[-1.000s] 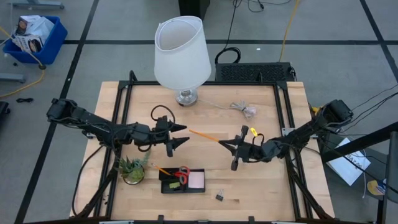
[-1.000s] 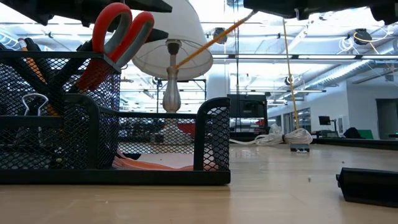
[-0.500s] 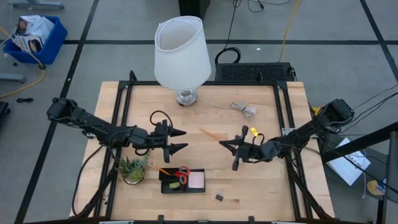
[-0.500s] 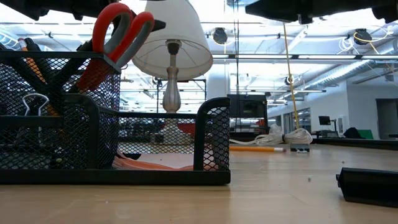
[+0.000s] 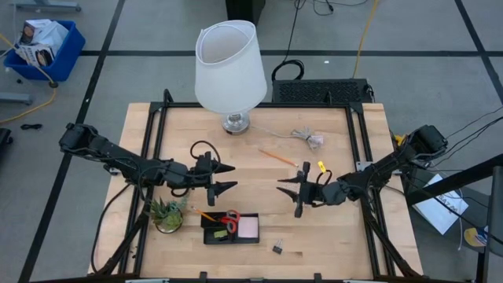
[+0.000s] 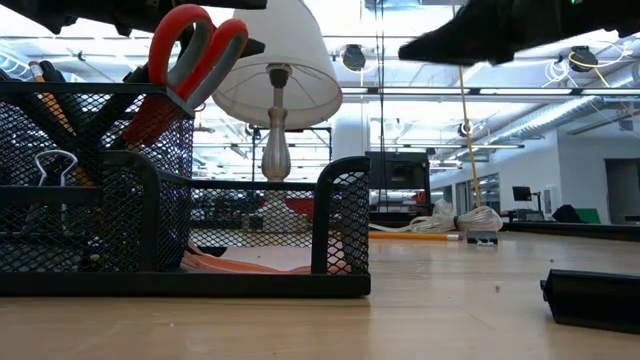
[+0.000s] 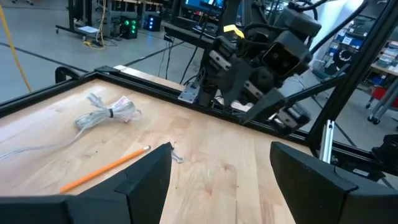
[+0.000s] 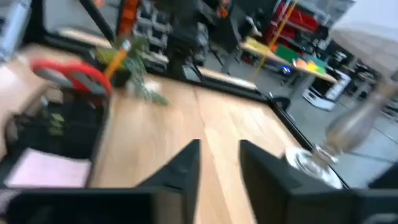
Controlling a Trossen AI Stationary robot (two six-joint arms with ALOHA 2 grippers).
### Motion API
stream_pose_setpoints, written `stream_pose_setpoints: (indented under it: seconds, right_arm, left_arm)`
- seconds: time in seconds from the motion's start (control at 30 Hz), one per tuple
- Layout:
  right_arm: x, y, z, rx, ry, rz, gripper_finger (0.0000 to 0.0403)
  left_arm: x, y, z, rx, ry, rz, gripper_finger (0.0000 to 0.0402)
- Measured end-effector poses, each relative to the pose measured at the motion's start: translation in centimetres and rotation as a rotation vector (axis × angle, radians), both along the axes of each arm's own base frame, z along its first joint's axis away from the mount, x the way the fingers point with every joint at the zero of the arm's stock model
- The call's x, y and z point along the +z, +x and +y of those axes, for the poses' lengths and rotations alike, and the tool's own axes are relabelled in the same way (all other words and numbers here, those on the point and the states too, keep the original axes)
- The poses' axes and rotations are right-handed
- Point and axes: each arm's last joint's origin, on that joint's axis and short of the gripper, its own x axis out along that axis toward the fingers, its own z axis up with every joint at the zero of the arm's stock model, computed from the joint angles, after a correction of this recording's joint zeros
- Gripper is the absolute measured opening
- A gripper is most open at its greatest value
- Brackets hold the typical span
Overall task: Pick and place office supplies into organizer
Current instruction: Put the black paper clip into the black desk organizer
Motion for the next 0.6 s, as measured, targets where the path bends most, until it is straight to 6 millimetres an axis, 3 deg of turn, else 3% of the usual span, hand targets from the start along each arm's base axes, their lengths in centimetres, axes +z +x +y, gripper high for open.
stream_pose_setpoints:
  seconds: [0.17,0.27,0.47,0.6]
  right_arm:
    - [-1.1,0.0,-1.2,-0.139,0.025,0.077,0.0204]
    - [-2.6,-0.4,-2.0,-0.112,0.158,0.141,0.0242]
    - [-5.5,-2.5,-1.4,0.103,0.416,0.226,0.0254]
    - [-7.2,-4.1,-1.8,0.012,0.401,0.22,0.024]
  left_arm:
    - [-0.1,0.0,0.0,0.001,-0.008,0.013,0.0273]
    - [-0.2,0.0,0.0,0.001,-0.01,0.021,0.0274]
    - [-0.3,0.0,0.0,0.002,-0.007,0.033,0.0274]
    - [-0.3,0.0,0.1,0.007,-0.009,0.033,0.0274]
